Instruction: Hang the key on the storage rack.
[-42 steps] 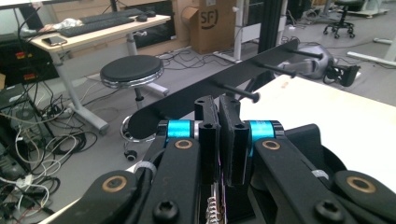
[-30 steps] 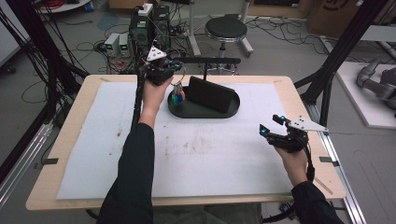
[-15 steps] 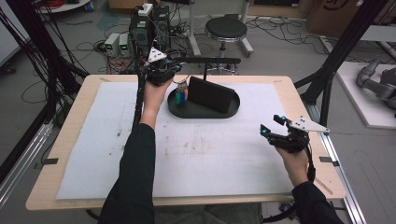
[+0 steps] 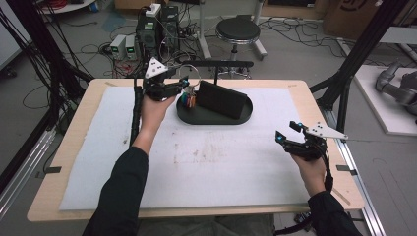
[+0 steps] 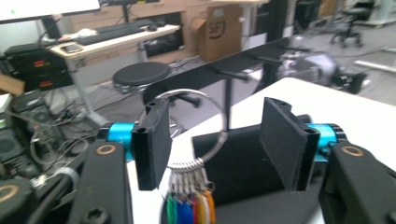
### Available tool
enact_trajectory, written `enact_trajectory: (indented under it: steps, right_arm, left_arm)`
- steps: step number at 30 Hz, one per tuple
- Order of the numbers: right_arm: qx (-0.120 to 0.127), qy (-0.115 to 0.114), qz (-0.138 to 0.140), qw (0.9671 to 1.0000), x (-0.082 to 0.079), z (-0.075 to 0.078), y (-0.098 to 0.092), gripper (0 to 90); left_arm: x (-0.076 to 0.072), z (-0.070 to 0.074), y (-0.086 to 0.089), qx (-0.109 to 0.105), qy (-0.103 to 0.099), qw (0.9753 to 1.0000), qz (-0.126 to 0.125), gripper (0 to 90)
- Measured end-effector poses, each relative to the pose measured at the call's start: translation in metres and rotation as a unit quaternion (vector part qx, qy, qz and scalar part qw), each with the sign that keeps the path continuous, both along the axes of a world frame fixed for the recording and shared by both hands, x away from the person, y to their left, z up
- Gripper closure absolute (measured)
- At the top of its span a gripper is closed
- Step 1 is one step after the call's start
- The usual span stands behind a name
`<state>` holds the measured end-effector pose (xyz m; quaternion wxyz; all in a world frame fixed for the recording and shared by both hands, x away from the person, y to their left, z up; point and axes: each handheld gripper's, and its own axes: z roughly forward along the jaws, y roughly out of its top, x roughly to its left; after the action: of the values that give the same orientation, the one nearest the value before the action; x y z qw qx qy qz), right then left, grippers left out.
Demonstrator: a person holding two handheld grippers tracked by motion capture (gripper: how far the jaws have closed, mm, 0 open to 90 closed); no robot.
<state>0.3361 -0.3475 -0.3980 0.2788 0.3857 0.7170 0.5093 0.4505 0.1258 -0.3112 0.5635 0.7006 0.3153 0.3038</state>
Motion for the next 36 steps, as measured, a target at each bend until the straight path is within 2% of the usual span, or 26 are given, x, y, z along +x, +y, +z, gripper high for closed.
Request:
enact_trajectory:
  steps: [5, 9, 11, 14, 19, 21, 25, 27, 31, 34, 36]
  right_arm:
    - [-0.006, 0.000, -0.003, 1.0000, 0.002, -0.001, 0.002, 28.0]
    - [-0.010, 0.003, -0.004, 0.9999, 0.004, -0.002, 0.004, 27.7]
    - [-0.010, 0.007, -0.005, 0.9999, 0.005, -0.001, 0.004, 25.2]
    - [-0.009, 0.009, -0.005, 0.9999, 0.007, 0.000, 0.002, 21.3]
    - [-0.005, 0.023, 0.001, 0.9997, 0.011, -0.002, 0.001, 21.2]
    - [-0.006, 0.024, 0.004, 0.9997, 0.012, -0.002, 0.001, 21.1]
    - [-0.014, 0.024, 0.004, 0.9996, 0.012, -0.003, 0.002, 21.1]
    - [-0.021, 0.023, 0.006, 0.9995, 0.011, -0.003, 0.003, 21.1]
    - [-0.027, 0.027, 0.006, 0.9993, 0.011, -0.003, 0.003, 21.1]
    - [-0.029, 0.027, 0.003, 0.9992, 0.011, -0.004, 0.003, 21.2]
    - [-0.030, 0.029, 0.002, 0.9991, 0.011, -0.005, 0.003, 21.2]
  left_arm:
    - [-0.034, -0.005, 0.013, -0.011, 0.000, 0.9995, -0.030, 34.3]
    - [-0.056, -0.015, 0.023, -0.022, 0.007, 0.9976, -0.064, 27.4]
    - [-0.067, -0.021, 0.028, -0.022, 0.008, 0.9970, -0.074, 26.4]
    - [-0.083, -0.034, 0.034, -0.019, 0.012, 0.9964, -0.082, 26.5]
    - [-0.105, -0.058, 0.044, -0.019, 0.021, 0.9959, -0.086, 26.4]
    - [-0.111, -0.065, 0.047, -0.020, 0.028, 0.9959, -0.084, 24.3]
    - [-0.121, -0.078, 0.053, -0.003, 0.035, 0.9963, -0.078, 22.2]
    - [-0.124, -0.083, 0.056, -0.005, 0.038, 0.9964, -0.076, 21.9]
    - [-0.127, -0.092, 0.062, 0.005, 0.037, 0.9968, -0.071, 21.4]
    - [-0.126, -0.097, 0.067, 0.002, 0.036, 0.9967, -0.072, 21.0]
    - [-0.125, -0.098, 0.069, 0.008, 0.035, 0.9970, -0.068, 20.0]
